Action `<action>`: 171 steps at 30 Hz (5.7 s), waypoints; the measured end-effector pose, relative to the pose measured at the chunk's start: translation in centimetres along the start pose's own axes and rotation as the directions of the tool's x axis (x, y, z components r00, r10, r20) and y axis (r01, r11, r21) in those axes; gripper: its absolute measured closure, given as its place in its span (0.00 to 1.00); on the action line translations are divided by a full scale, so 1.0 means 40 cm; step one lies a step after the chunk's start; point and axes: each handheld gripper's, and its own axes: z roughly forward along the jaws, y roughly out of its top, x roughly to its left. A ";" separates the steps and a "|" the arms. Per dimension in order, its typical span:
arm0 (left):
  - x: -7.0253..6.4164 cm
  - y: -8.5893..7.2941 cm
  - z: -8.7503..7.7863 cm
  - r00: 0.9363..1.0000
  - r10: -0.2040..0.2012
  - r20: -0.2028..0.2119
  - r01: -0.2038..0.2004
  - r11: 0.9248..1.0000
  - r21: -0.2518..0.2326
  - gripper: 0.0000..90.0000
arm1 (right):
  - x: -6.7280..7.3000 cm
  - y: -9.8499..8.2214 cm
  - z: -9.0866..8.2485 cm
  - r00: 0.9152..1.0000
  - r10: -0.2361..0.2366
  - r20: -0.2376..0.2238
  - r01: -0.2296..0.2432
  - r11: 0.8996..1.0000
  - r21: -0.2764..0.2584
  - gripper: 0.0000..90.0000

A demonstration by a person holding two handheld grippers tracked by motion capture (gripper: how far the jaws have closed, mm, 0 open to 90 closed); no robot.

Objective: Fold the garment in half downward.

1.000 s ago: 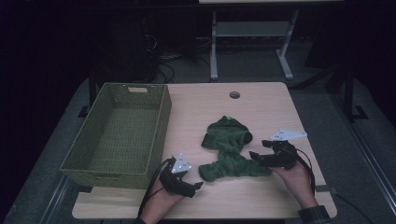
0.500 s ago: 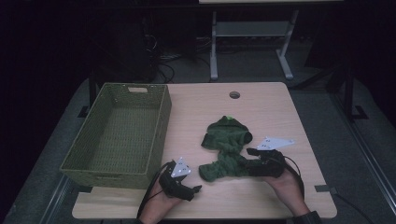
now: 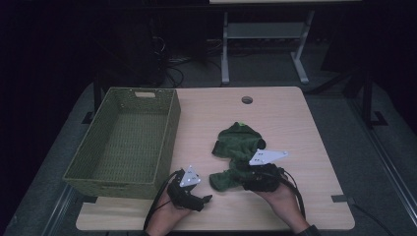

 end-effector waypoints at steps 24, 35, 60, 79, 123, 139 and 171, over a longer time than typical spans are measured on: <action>-0.005 -0.006 -0.007 0.998 0.051 0.048 -0.051 0.999 0.000 0.16 | 0.101 -0.017 0.162 0.983 -0.182 -0.015 0.182 0.968 0.173 0.79; -0.006 -0.007 -0.007 0.998 0.046 0.048 -0.046 0.999 -0.002 0.16 | 0.099 -0.033 0.177 0.988 -0.156 0.009 0.152 0.976 0.158 0.96; -0.005 -0.006 -0.005 0.997 0.049 0.052 -0.049 0.999 -0.003 0.16 | -0.017 -0.013 -0.001 0.998 0.033 -0.053 -0.037 0.997 -0.064 1.00; -0.005 -0.005 -0.005 0.997 0.052 0.053 -0.052 0.999 -0.003 0.16 | 0.117 -0.016 0.168 0.975 -0.223 0.001 0.220 0.963 0.155 0.82; -0.004 -0.005 -0.005 0.997 0.055 0.052 -0.055 0.998 -0.003 0.16 | -0.078 -0.021 -0.047 0.995 0.098 0.006 -0.098 0.993 -0.068 0.96; -0.005 -0.004 -0.004 0.997 0.052 0.054 -0.052 0.999 -0.003 0.16 | -0.131 -0.022 -0.084 0.981 0.112 0.158 -0.103 0.993 -0.060 0.90; -0.004 -0.004 -0.004 0.997 0.057 0.054 -0.057 0.998 0.000 0.16 | -0.137 -0.039 -0.007 0.994 0.072 0.086 -0.076 0.996 0.042 0.85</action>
